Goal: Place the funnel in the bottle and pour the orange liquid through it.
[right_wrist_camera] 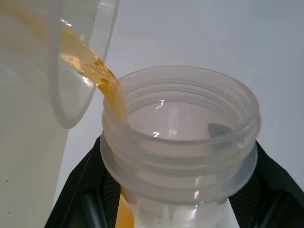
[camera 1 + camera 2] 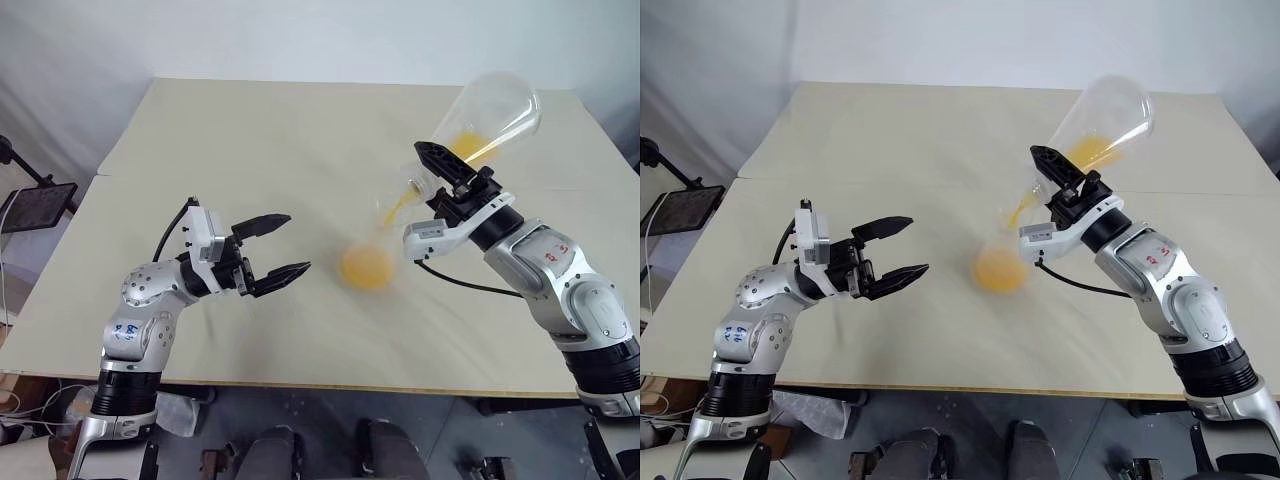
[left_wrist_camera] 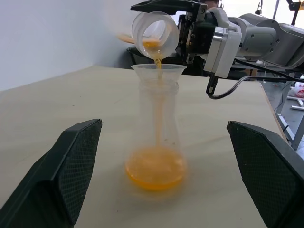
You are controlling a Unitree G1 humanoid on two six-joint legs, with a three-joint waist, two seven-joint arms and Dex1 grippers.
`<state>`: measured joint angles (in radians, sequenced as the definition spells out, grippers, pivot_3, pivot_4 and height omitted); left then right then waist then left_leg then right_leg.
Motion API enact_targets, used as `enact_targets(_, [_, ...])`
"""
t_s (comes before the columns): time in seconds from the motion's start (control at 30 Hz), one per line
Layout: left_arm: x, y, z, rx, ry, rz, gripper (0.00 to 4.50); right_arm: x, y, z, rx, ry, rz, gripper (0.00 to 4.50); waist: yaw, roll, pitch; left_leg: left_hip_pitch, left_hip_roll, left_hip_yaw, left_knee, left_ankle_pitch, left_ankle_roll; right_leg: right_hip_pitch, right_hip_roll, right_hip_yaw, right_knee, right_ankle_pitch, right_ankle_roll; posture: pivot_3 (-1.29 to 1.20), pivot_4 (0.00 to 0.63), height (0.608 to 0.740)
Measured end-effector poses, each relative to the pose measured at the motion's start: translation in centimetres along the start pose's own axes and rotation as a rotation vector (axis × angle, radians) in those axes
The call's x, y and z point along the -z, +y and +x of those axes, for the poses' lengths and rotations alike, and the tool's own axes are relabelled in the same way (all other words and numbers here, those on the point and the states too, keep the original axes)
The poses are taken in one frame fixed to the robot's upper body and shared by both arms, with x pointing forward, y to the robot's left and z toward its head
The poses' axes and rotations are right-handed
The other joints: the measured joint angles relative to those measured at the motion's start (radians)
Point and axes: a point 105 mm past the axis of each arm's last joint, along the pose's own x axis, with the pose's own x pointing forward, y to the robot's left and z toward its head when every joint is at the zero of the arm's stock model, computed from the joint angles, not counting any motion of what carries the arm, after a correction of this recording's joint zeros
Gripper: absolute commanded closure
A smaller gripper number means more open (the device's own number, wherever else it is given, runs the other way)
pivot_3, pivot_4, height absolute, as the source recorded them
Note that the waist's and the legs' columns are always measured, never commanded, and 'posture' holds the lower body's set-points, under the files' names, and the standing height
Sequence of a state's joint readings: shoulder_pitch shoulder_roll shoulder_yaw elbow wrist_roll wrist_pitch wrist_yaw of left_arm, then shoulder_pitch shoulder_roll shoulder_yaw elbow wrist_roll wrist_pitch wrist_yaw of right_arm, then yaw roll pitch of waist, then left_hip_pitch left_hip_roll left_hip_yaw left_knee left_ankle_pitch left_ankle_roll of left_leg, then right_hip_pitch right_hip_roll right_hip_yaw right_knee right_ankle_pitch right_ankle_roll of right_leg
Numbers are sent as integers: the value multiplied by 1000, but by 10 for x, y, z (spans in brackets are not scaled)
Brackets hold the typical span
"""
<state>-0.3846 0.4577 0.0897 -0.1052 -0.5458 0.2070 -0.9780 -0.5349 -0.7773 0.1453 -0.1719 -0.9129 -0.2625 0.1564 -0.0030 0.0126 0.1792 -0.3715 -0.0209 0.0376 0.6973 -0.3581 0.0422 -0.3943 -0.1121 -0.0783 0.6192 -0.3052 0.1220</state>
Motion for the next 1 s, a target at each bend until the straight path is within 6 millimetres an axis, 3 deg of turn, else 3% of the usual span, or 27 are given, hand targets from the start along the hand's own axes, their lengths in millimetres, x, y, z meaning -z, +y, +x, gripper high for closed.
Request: enact_targets(1.0, [-1, 0, 1, -4, -11, 5, 0, -1, 2, 2, -7, -20, -36, 2014, 0, 0, 0, 0, 0, 0, 0, 0, 0, 0, 0, 0, 0, 0, 0, 0, 150, 740])
